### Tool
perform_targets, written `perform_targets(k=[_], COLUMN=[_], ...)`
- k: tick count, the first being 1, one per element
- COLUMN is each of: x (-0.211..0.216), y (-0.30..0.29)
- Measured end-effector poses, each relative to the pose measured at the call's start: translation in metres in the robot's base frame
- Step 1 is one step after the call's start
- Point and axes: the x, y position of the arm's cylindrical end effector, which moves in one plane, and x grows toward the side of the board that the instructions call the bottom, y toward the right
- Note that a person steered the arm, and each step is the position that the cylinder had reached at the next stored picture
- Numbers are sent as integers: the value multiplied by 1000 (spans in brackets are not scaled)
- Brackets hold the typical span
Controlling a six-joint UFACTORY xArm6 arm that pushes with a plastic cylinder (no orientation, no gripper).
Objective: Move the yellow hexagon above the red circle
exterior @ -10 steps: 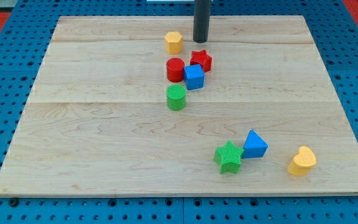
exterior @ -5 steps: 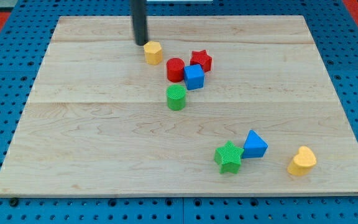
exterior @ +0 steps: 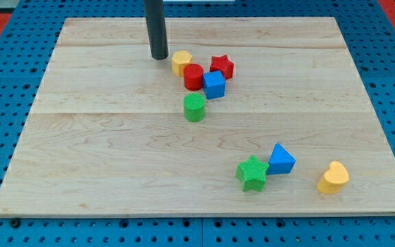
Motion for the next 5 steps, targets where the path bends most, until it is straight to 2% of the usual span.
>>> perform_targets(k=[4, 5], x=[26, 65], y=[20, -1])
